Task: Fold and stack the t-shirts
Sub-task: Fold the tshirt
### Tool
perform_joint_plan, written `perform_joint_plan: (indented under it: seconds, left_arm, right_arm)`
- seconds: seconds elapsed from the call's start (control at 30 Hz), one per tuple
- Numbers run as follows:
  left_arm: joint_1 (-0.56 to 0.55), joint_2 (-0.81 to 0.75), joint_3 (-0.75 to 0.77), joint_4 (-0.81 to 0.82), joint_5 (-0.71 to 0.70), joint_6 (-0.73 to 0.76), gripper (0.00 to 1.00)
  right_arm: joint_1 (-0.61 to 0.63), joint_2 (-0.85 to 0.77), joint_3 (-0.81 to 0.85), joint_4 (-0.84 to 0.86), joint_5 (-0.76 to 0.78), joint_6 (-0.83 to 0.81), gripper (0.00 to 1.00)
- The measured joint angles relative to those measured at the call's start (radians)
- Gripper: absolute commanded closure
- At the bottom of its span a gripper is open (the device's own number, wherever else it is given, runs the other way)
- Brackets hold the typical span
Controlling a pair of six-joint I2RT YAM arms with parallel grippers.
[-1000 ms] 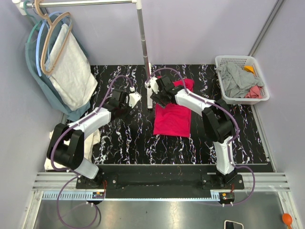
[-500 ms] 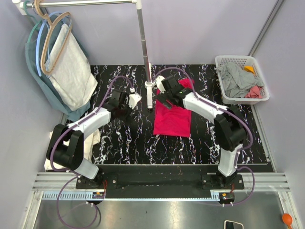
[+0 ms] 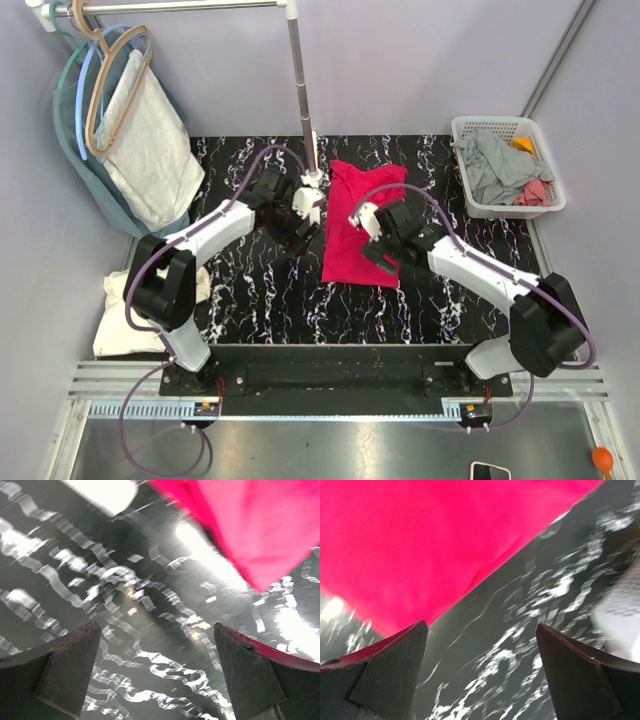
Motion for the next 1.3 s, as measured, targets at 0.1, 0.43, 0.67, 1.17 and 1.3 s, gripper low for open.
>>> perform_joint_plan:
  seconds: [0.1, 0.43, 0.67, 1.17, 1.3]
  left_arm:
    - [-0.072, 0.05, 0.049, -0.027, 0.005, -0.008, 0.01]
    - [-0.19, 0.227, 0.215, -0.104, 0.024, -0.034, 0.01]
    - [-0.247, 0.241, 0.225, -0.117, 0.024, -0.06, 0.01]
    - [-0.266, 0.242, 0.159, -0.127, 0.01, -0.058, 0.01]
    - [-0.266, 0.246, 0.151, -0.128, 0.01, -0.056, 0.01]
  right_arm:
    - [0.001, -0.052, -0.09, -0.04, -0.059, -0.012, 0.01]
    - [0.002, -0.249, -0.216, -0.107, -0.253, -0.055, 0.11]
    - [0.003, -0.229, -0.256, -0.086, -0.306, -0.087, 0.13]
    - [0.003, -0.169, -0.272, -0.024, -0.328, -0.132, 0.14]
    - [0.003, -0.155, -0.273, -0.006, -0.328, -0.139, 0.14]
